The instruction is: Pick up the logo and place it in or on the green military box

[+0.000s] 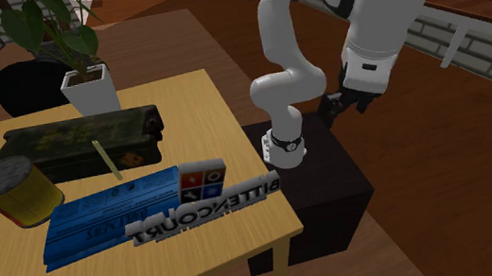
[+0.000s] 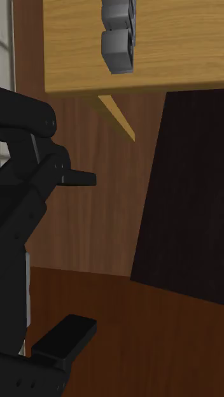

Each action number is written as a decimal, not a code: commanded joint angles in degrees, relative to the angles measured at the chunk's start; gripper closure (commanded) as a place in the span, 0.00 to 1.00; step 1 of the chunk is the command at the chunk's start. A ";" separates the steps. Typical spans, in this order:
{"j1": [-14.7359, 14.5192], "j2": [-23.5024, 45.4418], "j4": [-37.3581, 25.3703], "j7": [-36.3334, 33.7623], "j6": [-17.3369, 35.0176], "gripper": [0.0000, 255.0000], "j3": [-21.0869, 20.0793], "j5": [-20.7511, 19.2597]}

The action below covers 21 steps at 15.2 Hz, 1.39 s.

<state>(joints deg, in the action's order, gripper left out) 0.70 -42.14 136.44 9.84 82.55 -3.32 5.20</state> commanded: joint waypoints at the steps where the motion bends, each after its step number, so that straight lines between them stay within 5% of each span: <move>1: 0.00 0.00 0.00 0.00 0.00 0.00 0.00 0.00; 11: -5.20 -9.65 5.69 36.61 -1.53 0.00 13.36 -20.37; 21: -12.22 -9.56 3.07 72.69 6.54 0.00 29.96 -40.02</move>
<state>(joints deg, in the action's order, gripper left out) -10.50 -52.52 139.88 78.55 87.23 24.54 -32.77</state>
